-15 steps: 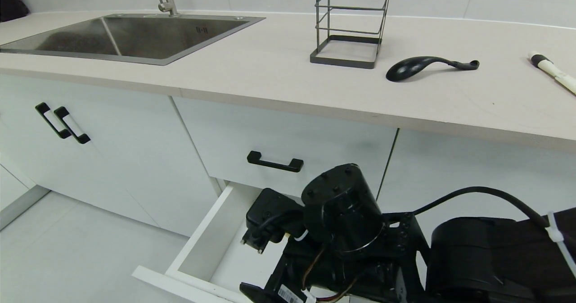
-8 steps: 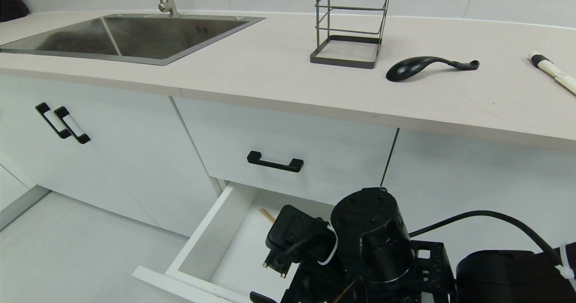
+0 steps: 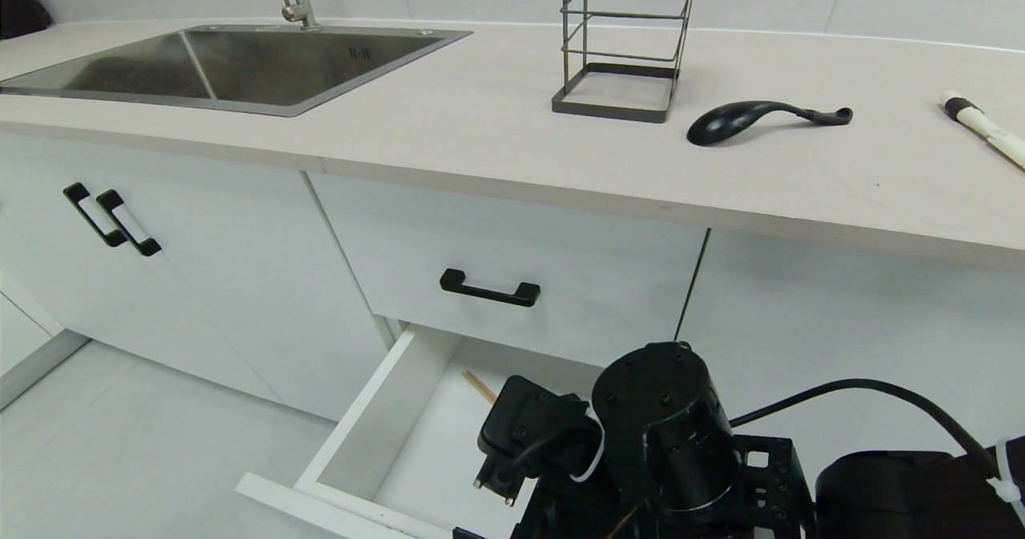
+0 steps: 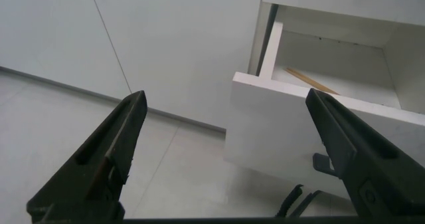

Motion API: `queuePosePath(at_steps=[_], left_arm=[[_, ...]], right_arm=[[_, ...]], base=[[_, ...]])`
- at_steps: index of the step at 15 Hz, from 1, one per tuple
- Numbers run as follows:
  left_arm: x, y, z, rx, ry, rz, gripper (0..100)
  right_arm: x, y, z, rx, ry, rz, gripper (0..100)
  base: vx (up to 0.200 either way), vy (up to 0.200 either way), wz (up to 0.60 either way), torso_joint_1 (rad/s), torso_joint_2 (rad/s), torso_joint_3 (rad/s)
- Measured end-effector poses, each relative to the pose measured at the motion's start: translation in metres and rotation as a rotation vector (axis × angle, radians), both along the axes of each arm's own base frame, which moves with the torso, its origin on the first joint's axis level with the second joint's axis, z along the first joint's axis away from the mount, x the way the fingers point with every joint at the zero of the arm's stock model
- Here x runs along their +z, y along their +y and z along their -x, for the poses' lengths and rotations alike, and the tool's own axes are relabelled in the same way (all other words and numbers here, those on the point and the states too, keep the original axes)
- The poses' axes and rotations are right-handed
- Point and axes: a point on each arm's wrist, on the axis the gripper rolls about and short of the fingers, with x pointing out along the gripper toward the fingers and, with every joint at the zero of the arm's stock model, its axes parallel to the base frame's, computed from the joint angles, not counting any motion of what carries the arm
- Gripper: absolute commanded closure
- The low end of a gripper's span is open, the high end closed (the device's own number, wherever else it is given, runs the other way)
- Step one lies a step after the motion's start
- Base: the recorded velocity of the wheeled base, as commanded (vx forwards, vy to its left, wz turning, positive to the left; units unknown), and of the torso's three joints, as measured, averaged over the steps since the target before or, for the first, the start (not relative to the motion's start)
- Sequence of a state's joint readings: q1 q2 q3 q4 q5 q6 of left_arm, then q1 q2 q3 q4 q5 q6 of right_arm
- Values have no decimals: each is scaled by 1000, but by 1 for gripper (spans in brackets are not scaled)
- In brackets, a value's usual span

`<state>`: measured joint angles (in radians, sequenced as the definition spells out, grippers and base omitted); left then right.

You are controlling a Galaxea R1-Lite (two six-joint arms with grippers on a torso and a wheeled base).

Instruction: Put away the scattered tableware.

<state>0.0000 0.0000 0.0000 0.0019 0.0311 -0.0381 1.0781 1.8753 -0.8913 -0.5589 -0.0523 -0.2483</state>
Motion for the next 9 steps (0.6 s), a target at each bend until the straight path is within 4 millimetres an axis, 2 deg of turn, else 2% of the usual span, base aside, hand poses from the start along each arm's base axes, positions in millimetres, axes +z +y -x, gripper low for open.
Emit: queuePosePath(at_steps=[3,5,9], left_arm=[[0,0,0,0,-1,0,0],[0,0,0,0,-2,0,0],[0,0,0,1,-3,0,0]], right_arm=[[0,0,0,1,0,0,0],[-2,-1,0,-3,4,5,0],[-4,-1,4,7,9,13,0]], base=[[0,0,0,207,-69,-77],[0,0,0,256,-227,-219],[0,0,0,199,-631,-209]])
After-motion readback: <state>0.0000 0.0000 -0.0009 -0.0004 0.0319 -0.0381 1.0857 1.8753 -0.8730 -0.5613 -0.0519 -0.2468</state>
